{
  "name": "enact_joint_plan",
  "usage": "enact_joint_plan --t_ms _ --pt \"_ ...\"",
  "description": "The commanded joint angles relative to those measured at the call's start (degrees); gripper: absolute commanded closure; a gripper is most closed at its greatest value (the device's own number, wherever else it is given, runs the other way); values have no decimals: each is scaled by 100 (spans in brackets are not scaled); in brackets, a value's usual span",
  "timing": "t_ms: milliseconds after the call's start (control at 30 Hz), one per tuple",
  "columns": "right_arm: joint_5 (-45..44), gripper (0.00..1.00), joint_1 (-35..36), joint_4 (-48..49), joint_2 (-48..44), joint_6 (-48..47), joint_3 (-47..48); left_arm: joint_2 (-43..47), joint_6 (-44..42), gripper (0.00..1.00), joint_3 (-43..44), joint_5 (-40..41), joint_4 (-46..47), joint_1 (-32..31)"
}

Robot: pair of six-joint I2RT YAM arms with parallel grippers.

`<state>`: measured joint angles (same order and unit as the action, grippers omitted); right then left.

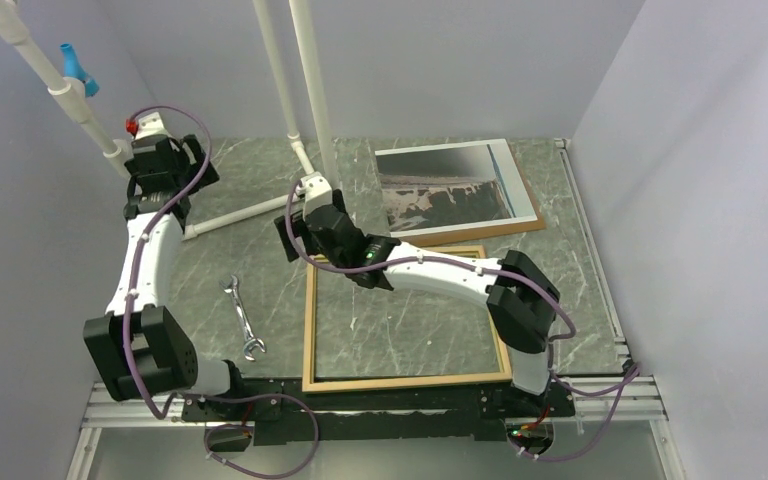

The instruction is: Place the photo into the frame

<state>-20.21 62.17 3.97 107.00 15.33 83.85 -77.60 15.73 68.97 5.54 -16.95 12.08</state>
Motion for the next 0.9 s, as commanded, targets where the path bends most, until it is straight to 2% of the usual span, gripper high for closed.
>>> enact_joint_plan --t_ms 0,167,333,567,867 --pt "-1239 0 -77 345 130 -489 236 -510 -516 3 540 1037 619 22" --pt "-1251 0 -337 -53 119 -443 209 -1207 -624 2 1196 1271 303 17" --pt "-932 0 -735 -217 -68 -367 -62 -1388 -610 3 1219 1675 188 31" --pt "-616 0 -1247 -247 -214 -470 -263 -936 -393 2 631 2286 275 42" --pt "-249 0 -1689 -327 50 -295 76 -289 -218 2 -44 2273 221 49"
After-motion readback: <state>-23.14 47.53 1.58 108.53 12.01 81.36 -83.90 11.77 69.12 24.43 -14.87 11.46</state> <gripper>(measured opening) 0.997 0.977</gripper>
